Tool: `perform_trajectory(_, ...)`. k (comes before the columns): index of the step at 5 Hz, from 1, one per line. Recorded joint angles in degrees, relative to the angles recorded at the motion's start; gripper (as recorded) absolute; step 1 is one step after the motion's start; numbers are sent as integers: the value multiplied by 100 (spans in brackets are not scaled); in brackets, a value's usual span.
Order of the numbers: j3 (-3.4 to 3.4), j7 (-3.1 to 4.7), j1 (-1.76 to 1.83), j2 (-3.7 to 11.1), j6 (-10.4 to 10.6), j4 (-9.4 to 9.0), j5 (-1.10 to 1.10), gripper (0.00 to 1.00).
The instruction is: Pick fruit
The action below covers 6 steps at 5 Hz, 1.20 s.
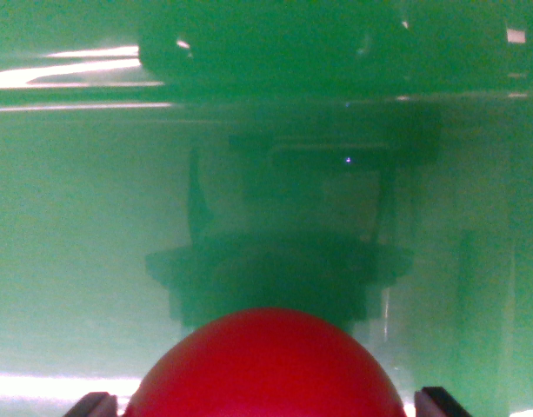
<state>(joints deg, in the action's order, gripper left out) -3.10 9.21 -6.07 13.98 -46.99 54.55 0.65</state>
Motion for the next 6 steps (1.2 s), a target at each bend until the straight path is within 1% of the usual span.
perform_trajectory(1, -1, -2, 1, -45, -156, 111, -3, 100)
perform_trajectory(2, -1, -2, 1, -45, -156, 111, -3, 100)
perform_trajectory(3, -2, -4, 2, -98, -339, 241, -7, 100)
perform_trajectory(4, -2, -4, 2, -98, -339, 241, -7, 100)
perform_trajectory(5, -3, -6, 4, -158, -546, 388, -11, 100)
perform_trajectory(6, -3, -6, 4, -158, -546, 388, -11, 100)
